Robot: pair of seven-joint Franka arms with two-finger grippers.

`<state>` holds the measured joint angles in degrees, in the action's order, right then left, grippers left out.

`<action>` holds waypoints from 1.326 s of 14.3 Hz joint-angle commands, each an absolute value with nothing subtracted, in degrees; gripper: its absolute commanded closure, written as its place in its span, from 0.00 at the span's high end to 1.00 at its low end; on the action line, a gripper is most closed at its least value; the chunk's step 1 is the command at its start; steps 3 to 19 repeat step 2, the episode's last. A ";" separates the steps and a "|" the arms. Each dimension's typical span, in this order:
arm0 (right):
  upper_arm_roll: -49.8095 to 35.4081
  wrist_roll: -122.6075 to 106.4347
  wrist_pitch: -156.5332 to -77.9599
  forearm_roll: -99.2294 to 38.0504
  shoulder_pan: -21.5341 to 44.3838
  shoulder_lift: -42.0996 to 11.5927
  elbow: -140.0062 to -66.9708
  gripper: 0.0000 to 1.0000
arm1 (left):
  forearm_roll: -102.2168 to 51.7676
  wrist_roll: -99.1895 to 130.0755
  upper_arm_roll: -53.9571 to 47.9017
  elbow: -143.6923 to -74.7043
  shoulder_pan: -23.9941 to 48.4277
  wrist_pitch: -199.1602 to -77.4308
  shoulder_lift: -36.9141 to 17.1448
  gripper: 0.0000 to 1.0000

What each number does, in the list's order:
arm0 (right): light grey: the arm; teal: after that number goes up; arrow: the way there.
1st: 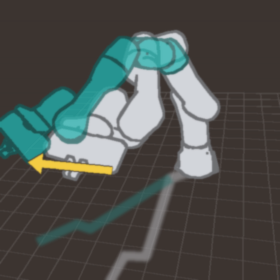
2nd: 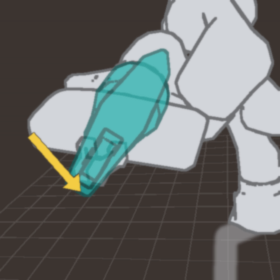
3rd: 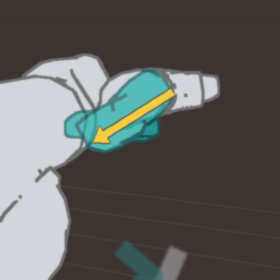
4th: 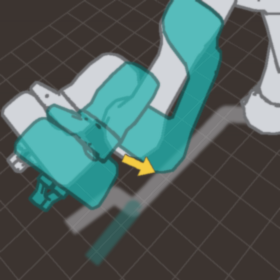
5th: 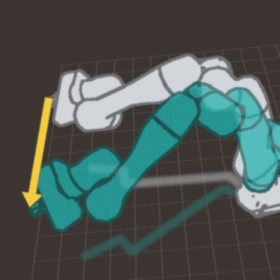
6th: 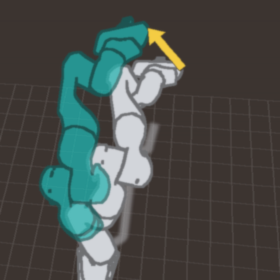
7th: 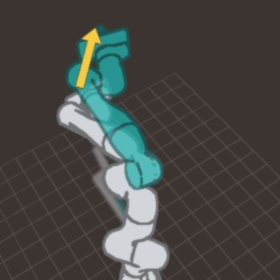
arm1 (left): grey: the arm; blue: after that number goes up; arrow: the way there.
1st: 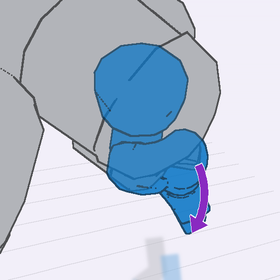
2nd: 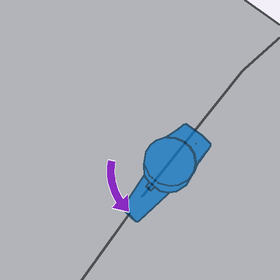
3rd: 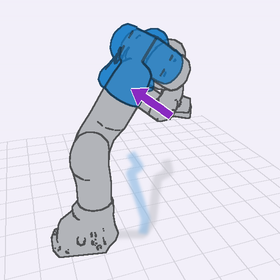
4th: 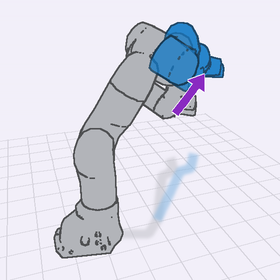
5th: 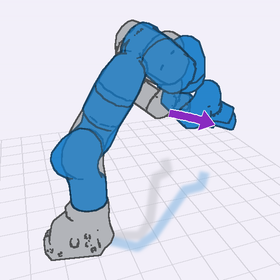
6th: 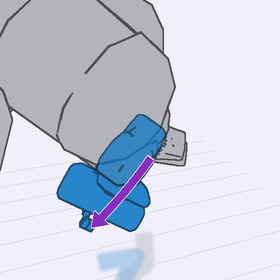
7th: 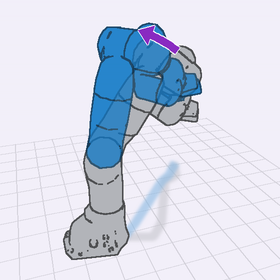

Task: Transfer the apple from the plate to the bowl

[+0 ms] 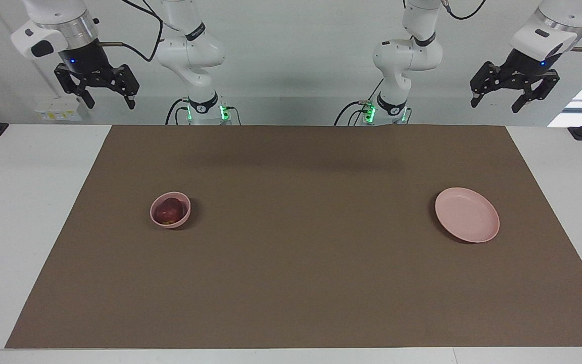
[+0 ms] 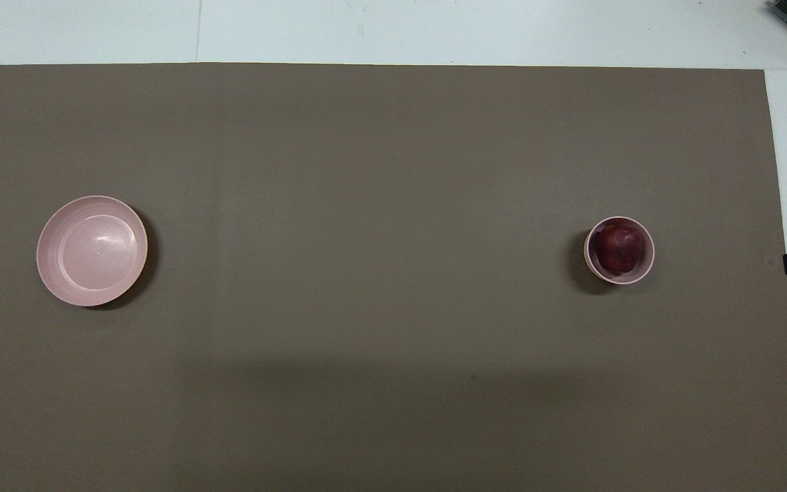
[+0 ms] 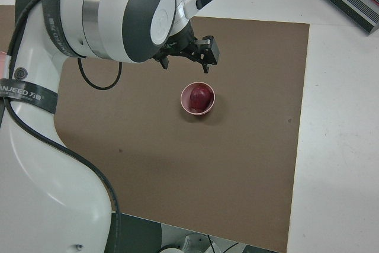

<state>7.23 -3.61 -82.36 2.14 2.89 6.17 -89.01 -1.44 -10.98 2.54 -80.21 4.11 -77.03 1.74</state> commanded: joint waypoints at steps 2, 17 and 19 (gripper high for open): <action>7.03 -4.66 -82.00 2.90 2.90 7.03 -89.56 1.00 | -0.44 -11.16 2.72 -79.54 4.48 -76.29 2.02 1.00; 7.03 -4.66 -82.00 2.90 2.90 7.03 -89.56 1.00 | -0.44 -11.16 2.72 -79.54 4.48 -76.29 2.02 1.00; 7.03 -4.66 -82.00 2.90 2.90 7.03 -89.56 1.00 | -0.44 -11.16 2.72 -79.54 4.48 -76.29 2.02 1.00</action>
